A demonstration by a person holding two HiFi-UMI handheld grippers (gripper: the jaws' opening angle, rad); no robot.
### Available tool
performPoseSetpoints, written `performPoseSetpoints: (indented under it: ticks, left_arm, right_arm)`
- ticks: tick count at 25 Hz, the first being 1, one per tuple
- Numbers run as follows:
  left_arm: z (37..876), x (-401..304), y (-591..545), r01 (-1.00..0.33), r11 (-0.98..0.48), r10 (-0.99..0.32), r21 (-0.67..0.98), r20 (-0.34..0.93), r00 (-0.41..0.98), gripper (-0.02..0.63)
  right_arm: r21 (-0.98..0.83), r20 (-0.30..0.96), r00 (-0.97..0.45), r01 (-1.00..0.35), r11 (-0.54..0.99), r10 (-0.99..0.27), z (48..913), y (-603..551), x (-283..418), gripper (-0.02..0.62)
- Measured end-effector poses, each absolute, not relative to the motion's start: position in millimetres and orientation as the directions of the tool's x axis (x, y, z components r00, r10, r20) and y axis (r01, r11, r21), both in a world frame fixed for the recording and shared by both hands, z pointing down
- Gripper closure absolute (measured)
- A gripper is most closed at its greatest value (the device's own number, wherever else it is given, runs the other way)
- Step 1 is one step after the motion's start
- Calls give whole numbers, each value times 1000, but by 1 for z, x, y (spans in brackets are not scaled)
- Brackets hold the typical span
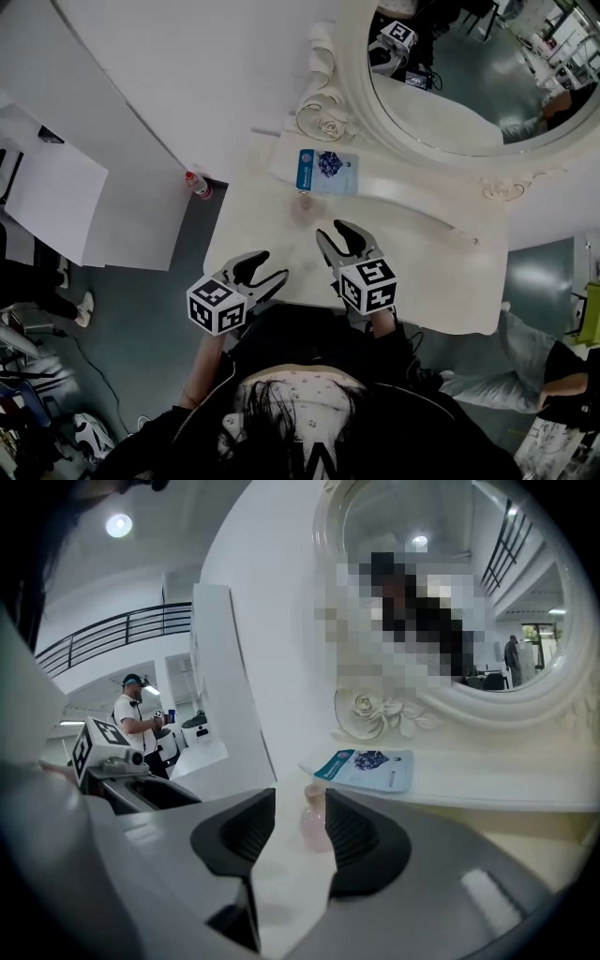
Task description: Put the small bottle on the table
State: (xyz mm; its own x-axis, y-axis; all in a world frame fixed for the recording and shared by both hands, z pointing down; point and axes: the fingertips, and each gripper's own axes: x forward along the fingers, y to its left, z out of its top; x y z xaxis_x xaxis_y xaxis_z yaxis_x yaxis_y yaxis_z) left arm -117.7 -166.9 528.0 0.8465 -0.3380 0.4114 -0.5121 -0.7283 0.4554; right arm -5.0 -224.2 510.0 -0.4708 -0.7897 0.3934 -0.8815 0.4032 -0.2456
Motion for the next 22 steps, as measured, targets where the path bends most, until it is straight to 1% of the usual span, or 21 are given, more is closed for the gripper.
performPoseSetpoints:
  ticks: [4,9,14,18,20,22]
  left_arm:
    - [530,-99,-165,-462,-745,-289,481,392,874,353]
    - [526,-71,-162,-402,-761,-239,510,355,904,354]
    - [520,-53,-148,-373,-775,-219,510,337,916,354]
    - [511,-42,-137,-374,-783,-229,497,329,916,360]
    - [505,-37,-130,-377,-786,-240,490,320,916,360]
    - [499,-32,-119,-381,-787,-252,485,311,916,360]
  right_arm:
    - [-262,373,-446,-892,369,-814,498,-201,4,419]
    - [-255,379,-407,-909,329,-831,490,-177,22,419]
    - [-259,378,-403,-910,323,-834,486,-156,32,420]
    - [-260,355,-418,-903,341,-836,474,-141,38,421]
    - [-259,335,-422,-901,348,-843,466,-131,43,462]
    - [-257,318,-430,-897,359,-845,459,-118,47,463]
